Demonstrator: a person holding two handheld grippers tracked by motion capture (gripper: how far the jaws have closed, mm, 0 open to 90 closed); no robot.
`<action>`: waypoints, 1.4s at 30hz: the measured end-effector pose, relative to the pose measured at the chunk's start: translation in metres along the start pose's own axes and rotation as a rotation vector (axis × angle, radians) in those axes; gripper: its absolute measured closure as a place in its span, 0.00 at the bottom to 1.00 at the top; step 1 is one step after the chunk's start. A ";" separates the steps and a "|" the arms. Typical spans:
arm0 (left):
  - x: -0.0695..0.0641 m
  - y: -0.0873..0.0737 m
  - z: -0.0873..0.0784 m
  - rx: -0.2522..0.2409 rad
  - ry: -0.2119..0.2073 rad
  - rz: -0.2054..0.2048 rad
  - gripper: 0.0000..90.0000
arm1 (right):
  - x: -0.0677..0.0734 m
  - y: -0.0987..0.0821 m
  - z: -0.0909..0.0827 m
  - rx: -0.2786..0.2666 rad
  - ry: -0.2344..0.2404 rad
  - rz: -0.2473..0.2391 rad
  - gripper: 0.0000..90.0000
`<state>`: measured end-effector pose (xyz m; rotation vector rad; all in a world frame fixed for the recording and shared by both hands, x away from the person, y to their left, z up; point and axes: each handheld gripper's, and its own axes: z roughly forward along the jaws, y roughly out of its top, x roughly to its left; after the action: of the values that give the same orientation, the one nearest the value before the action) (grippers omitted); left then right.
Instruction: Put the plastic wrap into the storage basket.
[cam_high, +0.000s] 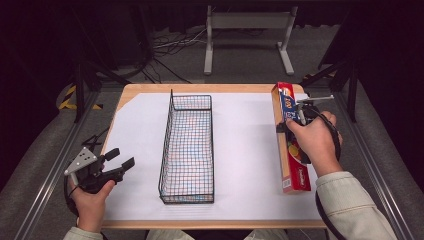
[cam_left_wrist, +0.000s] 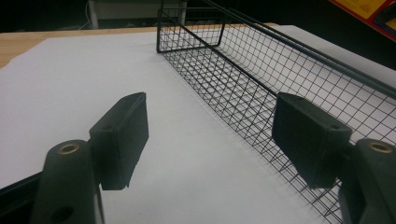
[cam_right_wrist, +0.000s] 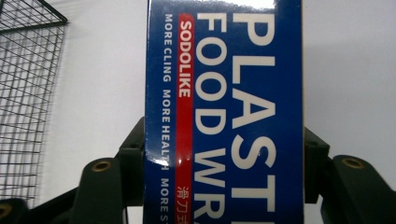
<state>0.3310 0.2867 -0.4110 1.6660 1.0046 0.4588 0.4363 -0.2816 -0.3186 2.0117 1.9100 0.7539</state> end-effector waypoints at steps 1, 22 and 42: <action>0.000 0.000 0.000 0.000 0.000 0.000 0.31 | 0.002 0.001 -0.002 0.000 0.001 0.001 0.45; -0.002 -0.004 -0.008 0.004 0.013 0.006 0.31 | 0.046 0.018 -0.017 0.009 0.087 0.011 0.44; -0.002 0.004 -0.002 -0.030 -0.024 -0.012 0.31 | 0.128 0.031 -0.009 0.031 0.105 -0.053 0.44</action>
<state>0.3300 0.2858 -0.4068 1.6343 0.9856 0.4426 0.4568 -0.1603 -0.2709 1.9668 2.0364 0.8366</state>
